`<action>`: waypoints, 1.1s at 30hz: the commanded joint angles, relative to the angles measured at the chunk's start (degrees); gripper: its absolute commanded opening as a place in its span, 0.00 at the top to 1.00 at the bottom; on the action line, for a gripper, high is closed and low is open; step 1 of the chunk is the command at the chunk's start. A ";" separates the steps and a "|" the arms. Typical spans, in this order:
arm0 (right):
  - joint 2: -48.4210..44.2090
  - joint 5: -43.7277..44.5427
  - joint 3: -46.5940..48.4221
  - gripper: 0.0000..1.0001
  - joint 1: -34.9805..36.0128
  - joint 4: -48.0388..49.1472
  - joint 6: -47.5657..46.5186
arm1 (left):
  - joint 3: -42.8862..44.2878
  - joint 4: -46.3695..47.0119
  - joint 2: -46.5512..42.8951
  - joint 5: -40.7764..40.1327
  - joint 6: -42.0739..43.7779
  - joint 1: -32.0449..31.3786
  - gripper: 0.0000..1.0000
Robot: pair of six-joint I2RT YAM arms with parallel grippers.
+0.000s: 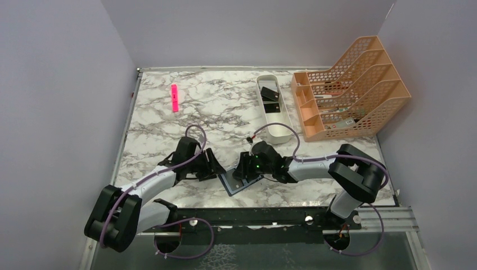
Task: Put the credit cards into the card holder
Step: Turn over the card slot in the card holder.
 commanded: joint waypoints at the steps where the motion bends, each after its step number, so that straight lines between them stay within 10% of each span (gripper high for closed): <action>1: 1.44 -3.52 -3.59 0.56 -1.20 0.71 2.17 | -5.33 10.88 -0.53 2.53 -3.77 -0.77 0.42; 20: 1.74 -6.48 -6.79 0.55 -1.96 6.07 4.49 | -5.98 26.72 -1.05 4.37 -7.46 -7.22 0.79; 27: 2.30 -6.86 -7.35 0.55 -2.04 6.74 4.51 | -5.46 30.00 -3.52 5.37 -7.91 -8.16 0.66; 33: 2.52 -7.39 -7.31 0.55 -2.15 7.38 4.82 | -6.12 30.41 -5.12 4.58 -7.63 -8.55 0.75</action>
